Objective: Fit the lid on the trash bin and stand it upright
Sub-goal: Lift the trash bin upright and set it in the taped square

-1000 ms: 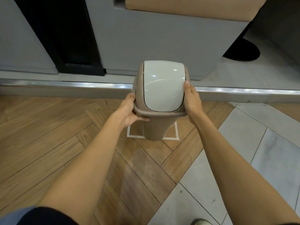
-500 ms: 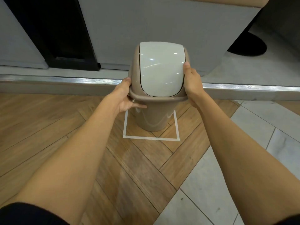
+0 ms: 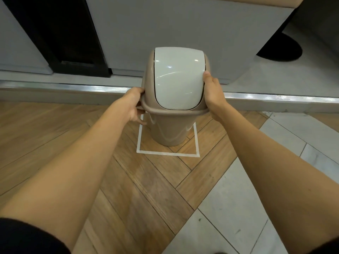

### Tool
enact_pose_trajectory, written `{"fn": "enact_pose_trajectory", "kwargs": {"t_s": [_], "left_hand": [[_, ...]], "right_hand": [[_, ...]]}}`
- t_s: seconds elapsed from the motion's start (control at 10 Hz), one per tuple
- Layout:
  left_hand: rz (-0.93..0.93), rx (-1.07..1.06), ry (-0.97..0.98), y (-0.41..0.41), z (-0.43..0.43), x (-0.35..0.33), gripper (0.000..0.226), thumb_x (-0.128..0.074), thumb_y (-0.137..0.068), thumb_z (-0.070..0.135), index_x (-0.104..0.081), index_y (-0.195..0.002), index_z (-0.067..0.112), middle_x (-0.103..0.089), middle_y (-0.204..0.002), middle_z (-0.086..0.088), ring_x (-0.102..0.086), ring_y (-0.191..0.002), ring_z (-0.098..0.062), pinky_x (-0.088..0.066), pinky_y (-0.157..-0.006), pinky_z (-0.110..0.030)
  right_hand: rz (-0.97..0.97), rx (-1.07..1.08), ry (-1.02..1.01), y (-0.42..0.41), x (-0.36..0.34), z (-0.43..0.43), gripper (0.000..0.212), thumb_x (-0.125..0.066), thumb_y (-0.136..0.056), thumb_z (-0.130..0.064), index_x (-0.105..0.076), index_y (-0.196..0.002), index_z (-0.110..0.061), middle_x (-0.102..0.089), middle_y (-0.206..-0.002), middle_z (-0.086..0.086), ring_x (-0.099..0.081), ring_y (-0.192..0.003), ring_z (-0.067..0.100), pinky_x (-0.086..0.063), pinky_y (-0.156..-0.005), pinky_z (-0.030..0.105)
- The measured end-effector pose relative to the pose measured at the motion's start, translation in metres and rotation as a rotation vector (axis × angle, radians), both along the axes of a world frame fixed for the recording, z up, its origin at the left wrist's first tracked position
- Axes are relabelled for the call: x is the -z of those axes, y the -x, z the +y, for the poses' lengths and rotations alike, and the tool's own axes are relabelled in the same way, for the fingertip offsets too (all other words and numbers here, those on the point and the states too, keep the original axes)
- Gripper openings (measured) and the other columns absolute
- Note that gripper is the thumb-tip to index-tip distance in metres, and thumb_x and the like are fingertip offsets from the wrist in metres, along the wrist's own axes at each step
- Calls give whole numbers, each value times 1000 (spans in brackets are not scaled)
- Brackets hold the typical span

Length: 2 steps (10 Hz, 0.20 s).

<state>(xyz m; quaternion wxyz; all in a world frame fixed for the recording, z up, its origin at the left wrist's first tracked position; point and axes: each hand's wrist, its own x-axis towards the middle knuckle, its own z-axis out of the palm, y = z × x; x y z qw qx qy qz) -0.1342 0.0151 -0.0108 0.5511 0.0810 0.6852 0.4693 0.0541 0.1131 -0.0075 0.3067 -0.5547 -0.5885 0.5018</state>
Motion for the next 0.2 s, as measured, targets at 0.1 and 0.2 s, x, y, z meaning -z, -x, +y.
{"fn": "enact_pose_trajectory", "kwargs": {"t_s": [0.1,0.2], "left_hand": [[286,-68,56,-7,1,-19,34,-34,-96,24,-59,-118,14,-59,-127,-9,-52,-109,-27,-42,-89,-43],[747,54,23,-19,-5,-50,58,-34,-99,33,-16,-153,22,-30,-156,-8,-32,-139,-30,-28,-112,-44]], "right_hand": [[-98,-4,52,-6,-21,-1,68,-31,-94,-49,-17,-153,-18,-34,-154,8,-35,-138,30,-31,-113,49],[-293,-98,-19,-15,-58,-8,72,-36,-94,-48,-7,-154,-21,-20,-161,11,-23,-145,37,-22,-114,59]]}}
